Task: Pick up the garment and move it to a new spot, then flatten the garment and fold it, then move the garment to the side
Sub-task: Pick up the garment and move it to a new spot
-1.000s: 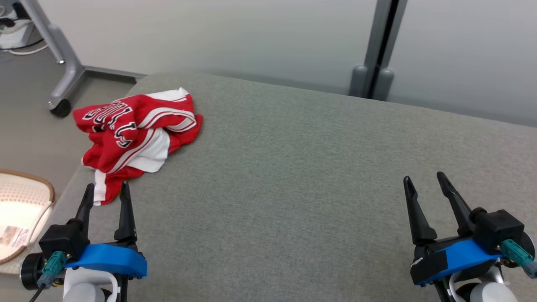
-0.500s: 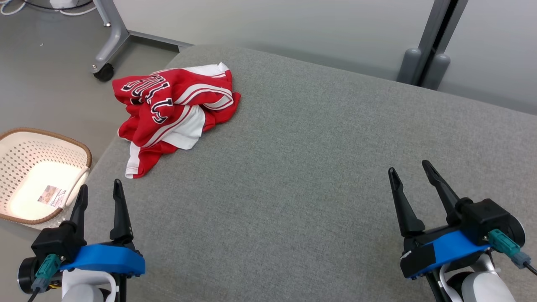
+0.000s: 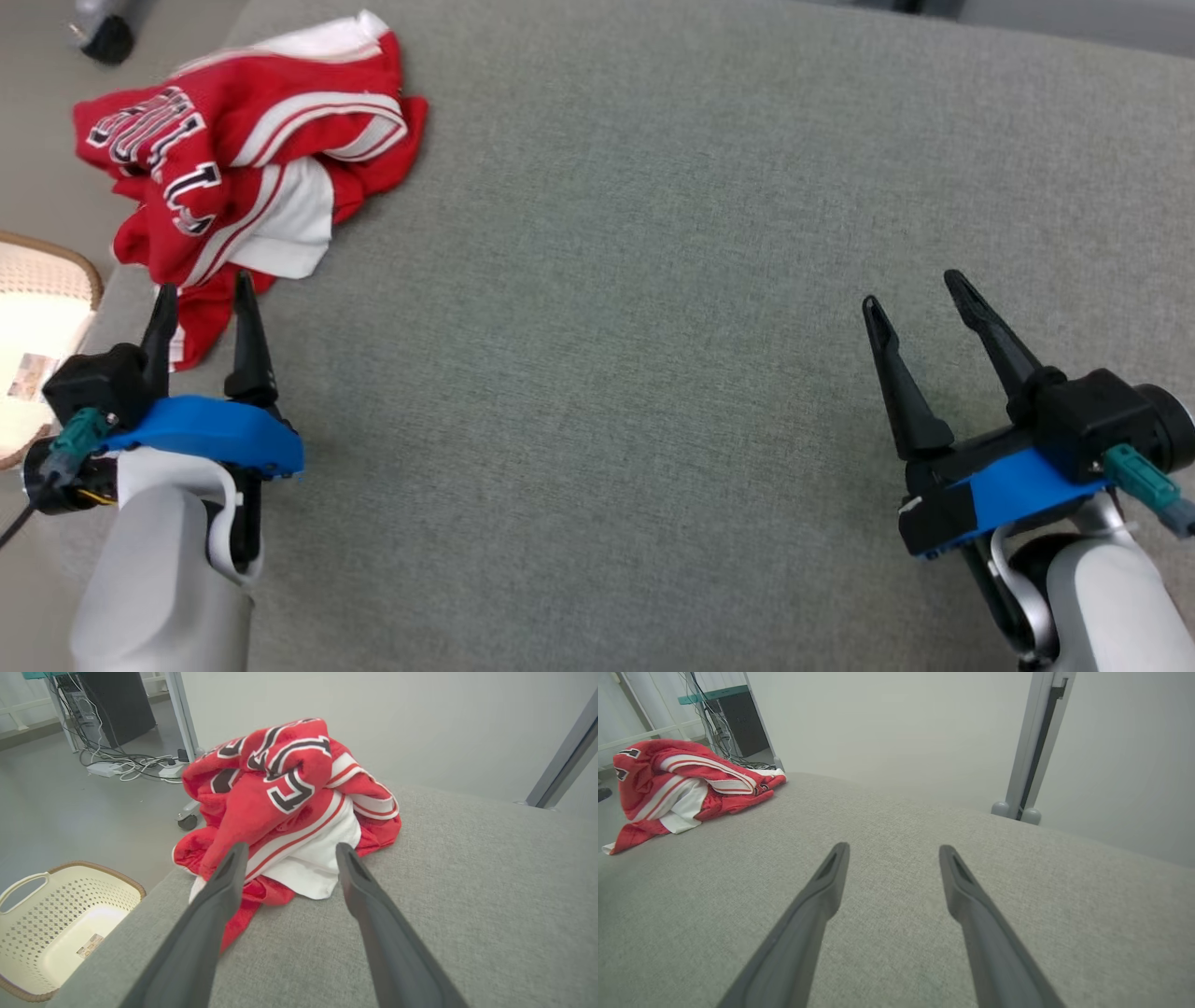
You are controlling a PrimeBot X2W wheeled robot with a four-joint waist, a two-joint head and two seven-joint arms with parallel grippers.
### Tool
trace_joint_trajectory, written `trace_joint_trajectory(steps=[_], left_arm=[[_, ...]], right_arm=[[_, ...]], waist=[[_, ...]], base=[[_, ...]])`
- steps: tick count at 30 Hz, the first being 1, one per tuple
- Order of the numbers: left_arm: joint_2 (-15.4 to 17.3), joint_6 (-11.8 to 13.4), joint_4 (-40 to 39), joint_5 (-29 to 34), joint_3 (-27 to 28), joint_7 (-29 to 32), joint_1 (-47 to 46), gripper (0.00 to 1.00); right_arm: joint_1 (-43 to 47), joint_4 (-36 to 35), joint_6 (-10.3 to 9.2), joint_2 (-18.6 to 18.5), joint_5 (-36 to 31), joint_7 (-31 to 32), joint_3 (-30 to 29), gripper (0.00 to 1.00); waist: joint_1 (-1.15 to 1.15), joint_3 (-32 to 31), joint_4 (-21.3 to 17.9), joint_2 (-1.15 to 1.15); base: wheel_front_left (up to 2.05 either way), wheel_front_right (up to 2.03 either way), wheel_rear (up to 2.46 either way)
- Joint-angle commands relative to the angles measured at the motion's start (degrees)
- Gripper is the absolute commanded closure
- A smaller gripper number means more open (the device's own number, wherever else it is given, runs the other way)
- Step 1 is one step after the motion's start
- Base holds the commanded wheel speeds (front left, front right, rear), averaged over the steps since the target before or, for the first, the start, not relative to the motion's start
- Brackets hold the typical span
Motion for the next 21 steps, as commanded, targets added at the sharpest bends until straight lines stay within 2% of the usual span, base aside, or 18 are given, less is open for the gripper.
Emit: trace_joint_trajectory(steps=[1,7,14,15,16,17,21], left_arm=[[0.6,-0.1,1.7,-0.2,0.5,-0.3,-1.8,0.0],[3.1,-0.4,11.3,-1.2,4.5,-0.3,-9.3,0.0],[4.5,-1.0,16.0,-1.2,7.2,-0.3,-13.6,0.0],[4.5,-1.1,15.9,-1.0,7.5,-0.3,-13.9,0.55],[4.6,-1.1,15.4,-0.7,7.7,-0.3,-14.1,0.95],[4.7,-1.3,14.8,-0.6,8.1,-0.3,-14.0,1.0],[4.5,-1.4,10.7,0.9,9.6,-0.3,-12.1,1.0]], right_arm=[[-1.5,-0.4,0.02,-0.6,-0.3,0.1,0.0,0.0],[-3.3,-1.0,0.02,-1.5,-0.4,0.2,-0.2,0.0],[-4.2,-0.7,0.02,-1.8,-0.6,0.0,-0.3,0.0],[-4.3,-0.6,0.02,-1.7,-0.6,-0.1,-0.3,0.0],[-4.3,-0.6,0.03,-1.7,-0.6,-0.1,-0.3,0.0],[-4.4,-0.4,0.03,-1.6,-0.5,-0.1,-0.3,0.0],[-4.2,0.1,0.03,-1.3,-0.3,-0.4,-0.4,0.0]], waist=[[-0.01,1.4,-0.1,-0.02],[-0.01,5.7,-2.3,-0.02],[-0.01,7.5,-2.8,-0.02],[-0.01,7.5,-2.8,-0.02],[-0.01,7.5,-2.7,-0.02],[-0.01,7.5,-2.7,-0.02],[-0.01,6.7,-2.4,-0.02]], base=[[0.0,0.0,0.0],[0.0,0.0,0.0],[0.0,0.0,0.0],[0.0,0.0,0.0],[0.0,0.0,0.0],[0.0,0.0,0.0],[0.0,0.0,0.0]])
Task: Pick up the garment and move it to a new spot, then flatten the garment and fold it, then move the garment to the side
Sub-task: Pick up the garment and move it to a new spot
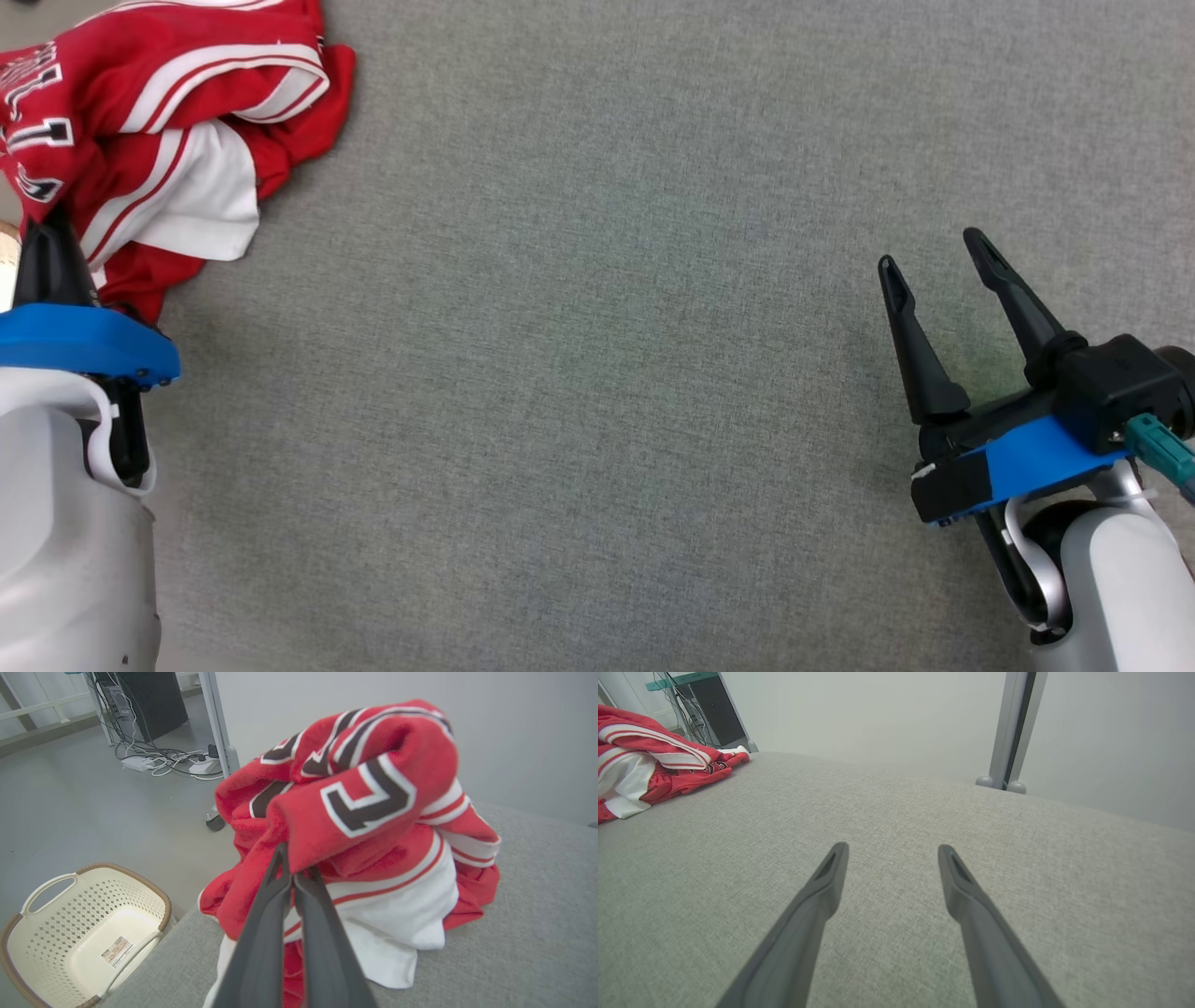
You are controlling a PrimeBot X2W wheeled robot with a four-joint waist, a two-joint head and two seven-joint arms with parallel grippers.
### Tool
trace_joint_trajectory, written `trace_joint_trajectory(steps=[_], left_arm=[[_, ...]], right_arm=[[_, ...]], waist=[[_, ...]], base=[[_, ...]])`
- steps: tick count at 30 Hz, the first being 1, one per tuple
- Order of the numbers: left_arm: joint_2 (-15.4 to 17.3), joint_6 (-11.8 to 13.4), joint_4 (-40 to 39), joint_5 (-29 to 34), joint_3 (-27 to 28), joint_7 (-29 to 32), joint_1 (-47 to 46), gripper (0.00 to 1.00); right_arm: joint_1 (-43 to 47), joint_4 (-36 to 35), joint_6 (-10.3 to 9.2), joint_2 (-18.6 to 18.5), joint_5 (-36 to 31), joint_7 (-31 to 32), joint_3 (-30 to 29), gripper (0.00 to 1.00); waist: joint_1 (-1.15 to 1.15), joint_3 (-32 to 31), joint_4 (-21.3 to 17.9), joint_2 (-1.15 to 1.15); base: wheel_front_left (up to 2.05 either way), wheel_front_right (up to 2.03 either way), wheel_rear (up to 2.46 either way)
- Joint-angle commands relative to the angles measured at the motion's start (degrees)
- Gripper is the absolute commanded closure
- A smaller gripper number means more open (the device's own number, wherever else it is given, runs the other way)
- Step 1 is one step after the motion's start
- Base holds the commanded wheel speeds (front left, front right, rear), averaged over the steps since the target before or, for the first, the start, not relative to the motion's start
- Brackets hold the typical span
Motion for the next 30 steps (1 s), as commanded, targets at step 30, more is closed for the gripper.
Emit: trace_joint_trajectory(steps=[30], left_arm=[[-9.9,-0.8,-37.1,7.8,-13.6,4.1,29.9,1.0]], right_arm=[[8.4,3.7,0.02,5.1,1.8,-5.2,-1.4,0.0]], waist=[[-0.01,-21.4,-10.6,-0.02]], base=[[0.0,0.0,0.0]])
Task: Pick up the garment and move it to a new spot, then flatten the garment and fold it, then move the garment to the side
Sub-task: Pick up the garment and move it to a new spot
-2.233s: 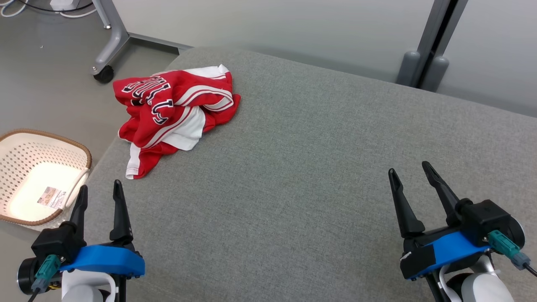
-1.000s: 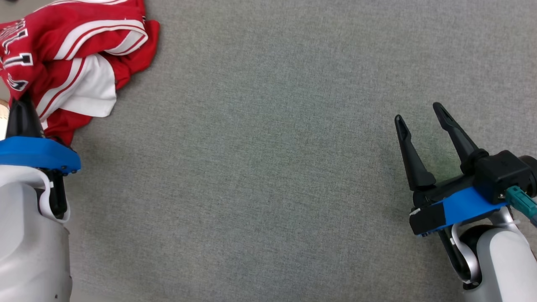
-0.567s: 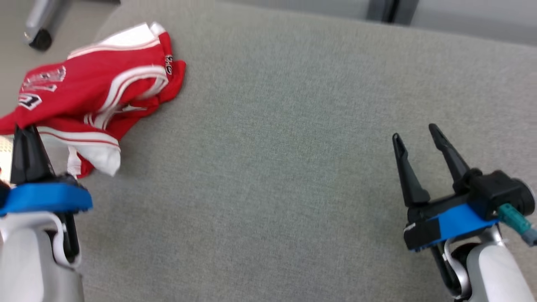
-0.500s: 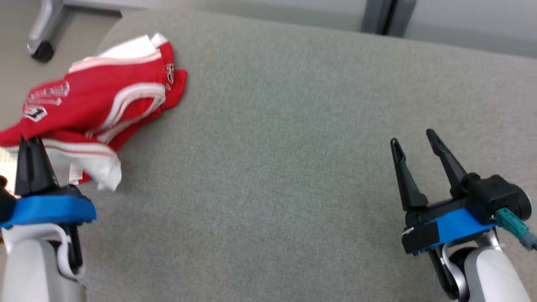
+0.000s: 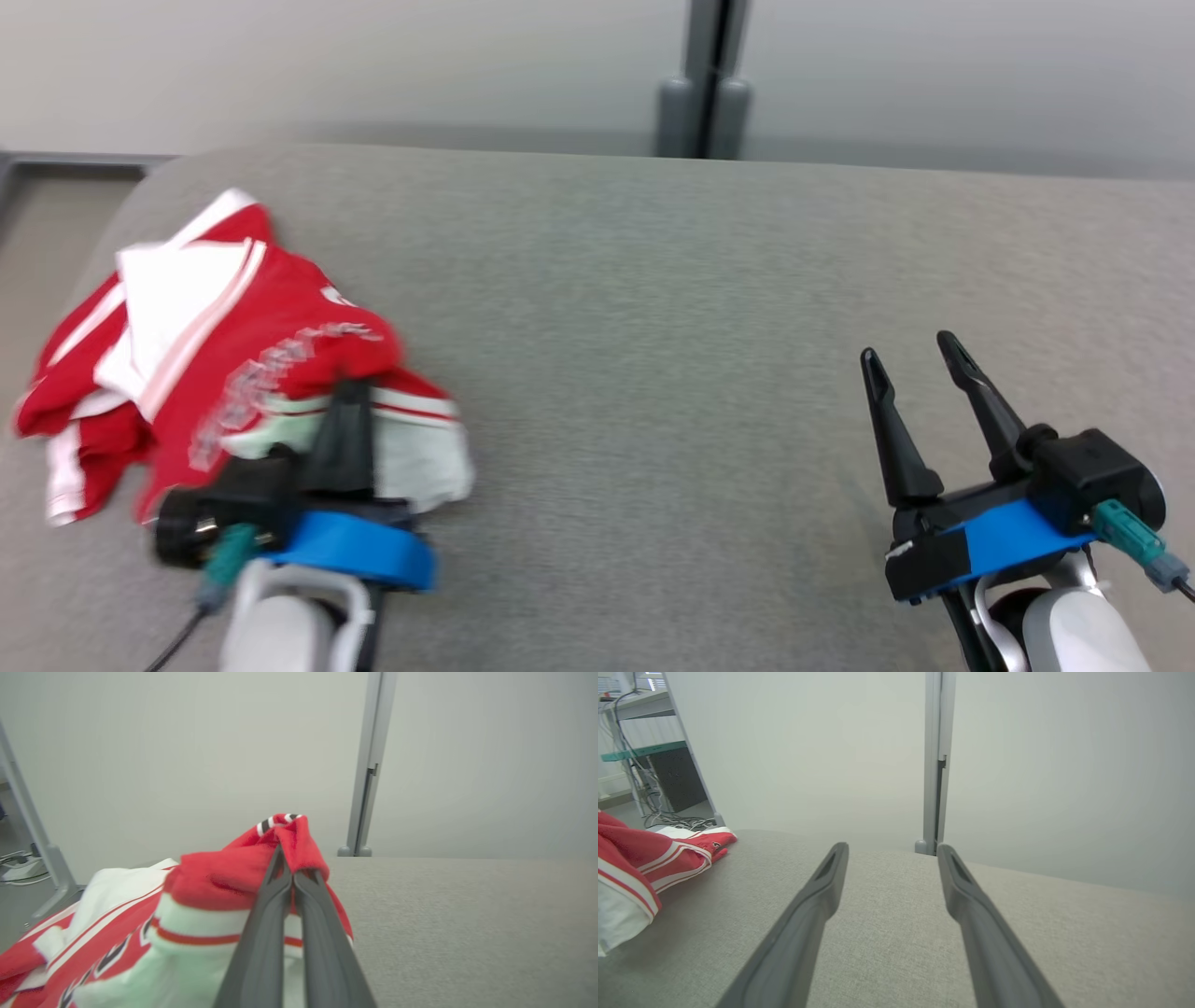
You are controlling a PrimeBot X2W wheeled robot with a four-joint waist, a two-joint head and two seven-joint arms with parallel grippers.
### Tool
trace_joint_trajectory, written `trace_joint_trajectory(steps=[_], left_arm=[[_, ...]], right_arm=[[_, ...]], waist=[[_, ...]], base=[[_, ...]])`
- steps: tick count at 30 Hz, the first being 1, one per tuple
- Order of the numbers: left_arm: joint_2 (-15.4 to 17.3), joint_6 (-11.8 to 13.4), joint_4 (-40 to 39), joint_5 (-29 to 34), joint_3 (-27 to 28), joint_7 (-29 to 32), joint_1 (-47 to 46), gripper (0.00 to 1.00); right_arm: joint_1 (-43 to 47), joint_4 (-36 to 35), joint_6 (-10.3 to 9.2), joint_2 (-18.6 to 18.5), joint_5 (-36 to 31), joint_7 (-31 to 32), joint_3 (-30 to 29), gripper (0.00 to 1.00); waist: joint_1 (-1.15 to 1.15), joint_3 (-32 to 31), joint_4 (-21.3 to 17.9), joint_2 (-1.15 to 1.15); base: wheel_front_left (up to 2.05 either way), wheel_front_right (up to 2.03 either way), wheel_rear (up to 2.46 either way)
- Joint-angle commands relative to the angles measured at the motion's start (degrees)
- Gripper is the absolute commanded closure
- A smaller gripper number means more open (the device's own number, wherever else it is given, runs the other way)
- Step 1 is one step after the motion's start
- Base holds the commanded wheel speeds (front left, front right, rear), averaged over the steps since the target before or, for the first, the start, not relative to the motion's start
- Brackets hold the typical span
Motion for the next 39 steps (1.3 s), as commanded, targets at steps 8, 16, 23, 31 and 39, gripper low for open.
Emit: trace_joint_trajectory(steps=[8,16,23,31,39], left_arm=[[-0.1,-0.3,1.8,-4.3,-17.8,1.3,-7.4,1.0],[0.0,-0.3,5.6,-7.8,-31.6,1.1,-17.6,1.0],[1.0,-0.3,10.5,-10.3,-36.5,0.2,-21.4,1.0],[0.8,0.6,11.6,-10.1,-36.3,-3.1,-22.8,0.0],[2.7,4.4,9.0,-12.0,-30.6,-4.4,-18.6,0.0]], right_arm=[[0.1,-1.1,0.01,0.4,0.7,-0.6,-0.9,0.0],[-1.4,0.4,0.01,0.4,4.0,-3.6,-2.0,0.0],[-3.3,3.1,0.01,0.4,5.7,-6.5,-1.9,0.0],[-5.0,4.6,0.01,0.4,4.4,-7.3,-2.0,0.0],[-3.4,4.2,0.01,0.4,2.5,-5.4,-2.8,0.0]], waist=[[0.01,2.1,-10.8,0.02],[0.01,10.2,-20.8,0.02],[0.01,14.5,-22.6,0.02],[0.01,12.9,-19.3,0.02],[0.01,7.5,-13.6,0.02]], base=[[0.0,0.0,0.0],[0.0,0.0,0.0],[0.0,0.0,0.0],[0.0,0.0,0.0],[0.0,0.0,0.0]])
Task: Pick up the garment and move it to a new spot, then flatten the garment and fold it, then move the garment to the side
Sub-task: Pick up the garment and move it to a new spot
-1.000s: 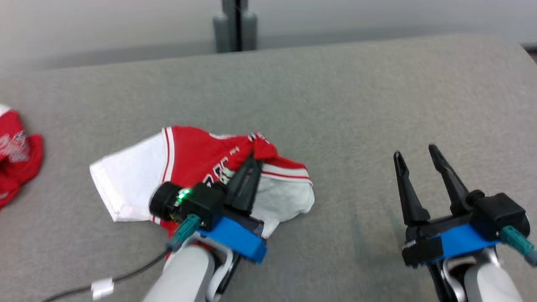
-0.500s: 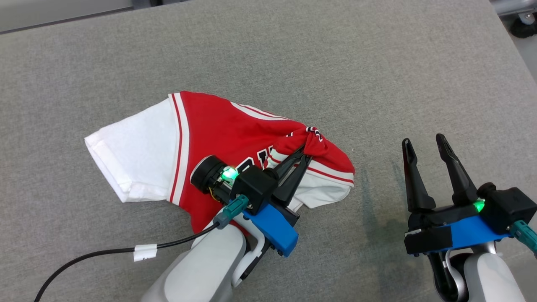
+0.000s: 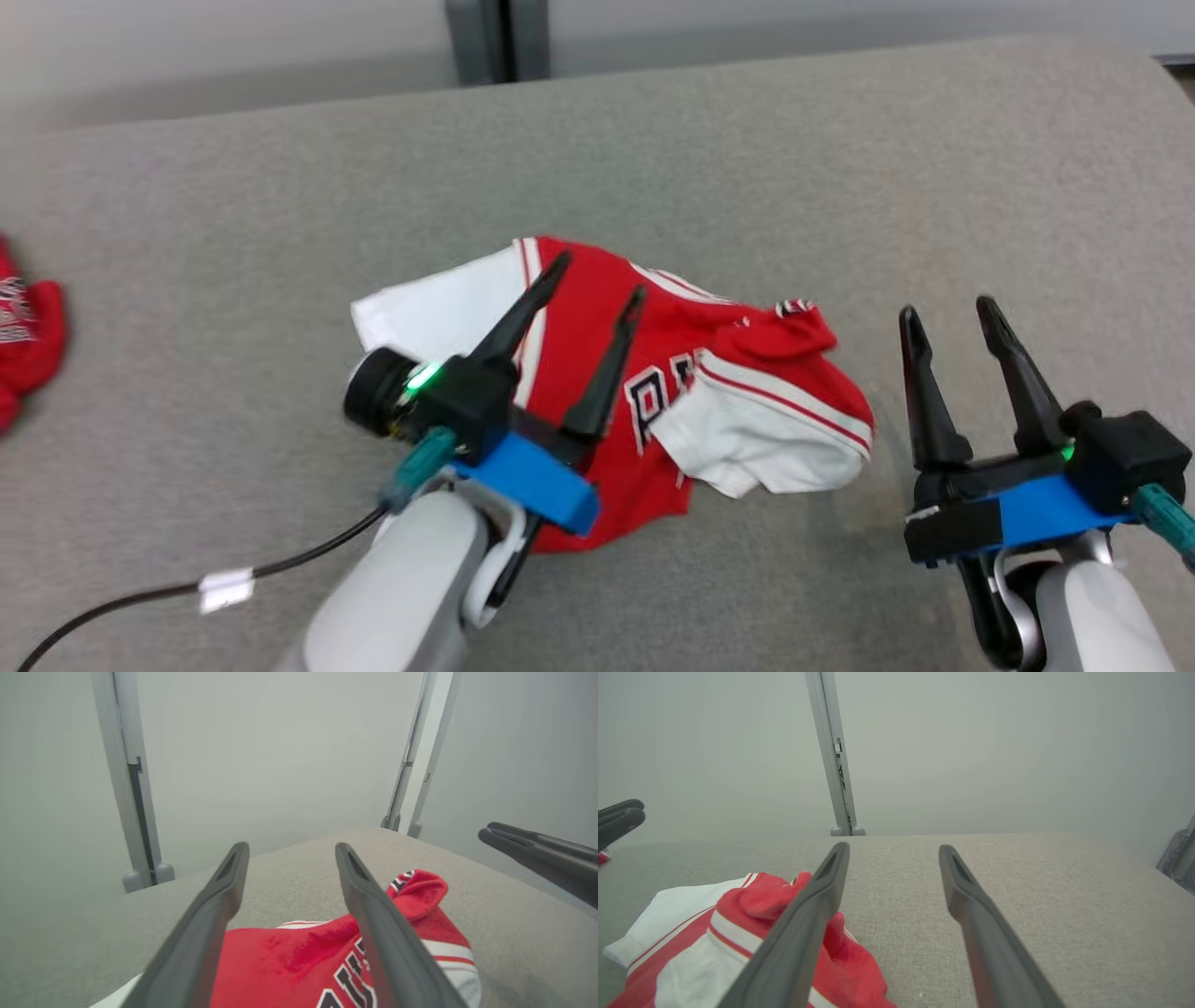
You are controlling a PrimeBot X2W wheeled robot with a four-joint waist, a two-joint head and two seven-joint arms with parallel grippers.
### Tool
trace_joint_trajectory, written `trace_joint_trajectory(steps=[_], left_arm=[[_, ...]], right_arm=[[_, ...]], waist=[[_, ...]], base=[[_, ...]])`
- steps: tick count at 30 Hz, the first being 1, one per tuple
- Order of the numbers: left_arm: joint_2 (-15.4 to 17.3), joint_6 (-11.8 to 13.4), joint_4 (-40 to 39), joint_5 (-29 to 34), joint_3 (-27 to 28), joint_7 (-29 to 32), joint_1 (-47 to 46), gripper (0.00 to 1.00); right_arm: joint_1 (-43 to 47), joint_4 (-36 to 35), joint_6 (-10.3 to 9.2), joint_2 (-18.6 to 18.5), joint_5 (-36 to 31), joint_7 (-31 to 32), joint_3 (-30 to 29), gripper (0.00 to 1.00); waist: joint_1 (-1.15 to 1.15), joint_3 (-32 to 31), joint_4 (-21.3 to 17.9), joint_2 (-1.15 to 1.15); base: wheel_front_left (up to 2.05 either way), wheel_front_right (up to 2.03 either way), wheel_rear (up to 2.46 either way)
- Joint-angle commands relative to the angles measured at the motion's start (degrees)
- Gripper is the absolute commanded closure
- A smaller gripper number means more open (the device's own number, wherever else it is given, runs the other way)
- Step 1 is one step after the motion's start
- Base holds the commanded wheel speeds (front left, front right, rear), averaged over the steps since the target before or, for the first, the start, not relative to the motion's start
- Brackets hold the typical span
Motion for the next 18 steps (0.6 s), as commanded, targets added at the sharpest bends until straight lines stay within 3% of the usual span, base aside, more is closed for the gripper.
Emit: trace_joint_trajectory(steps=[1,9,14,18], left_arm=[[0.8,0.9,-0.5,-0.5,1.4,-0.3,1.4,0.0],[5.9,6.1,-2.7,-3.6,12.0,-0.4,9.8,0.0],[8.7,7.4,-2.8,-5.1,16.5,-0.4,15.3,0.0],[10.3,7.0,-2.5,-5.8,17.5,-0.4,17.9,0.0]], right_arm=[[0.8,-0.3,0.01,0.0,-0.4,0.5,-0.2,0.0],[4.0,-1.9,0.01,-0.1,-0.8,2.8,-1.0,0.0],[6.0,-2.6,0.01,0.0,-0.4,3.9,-1.4,0.0],[7.8,-3.0,0.01,0.0,-0.3,4.5,-1.9,0.0]], waist=[[0.01,-0.7,0.9,0.0],[0.01,-5.0,6.2,0.0],[0.01,-7.4,7.9,0.0],[0.01,-9.3,8.5,0.0]], base=[[0.0,0.0,0.0],[0.0,0.0,0.0],[0.0,0.0,0.0],[0.0,0.0,0.0]])
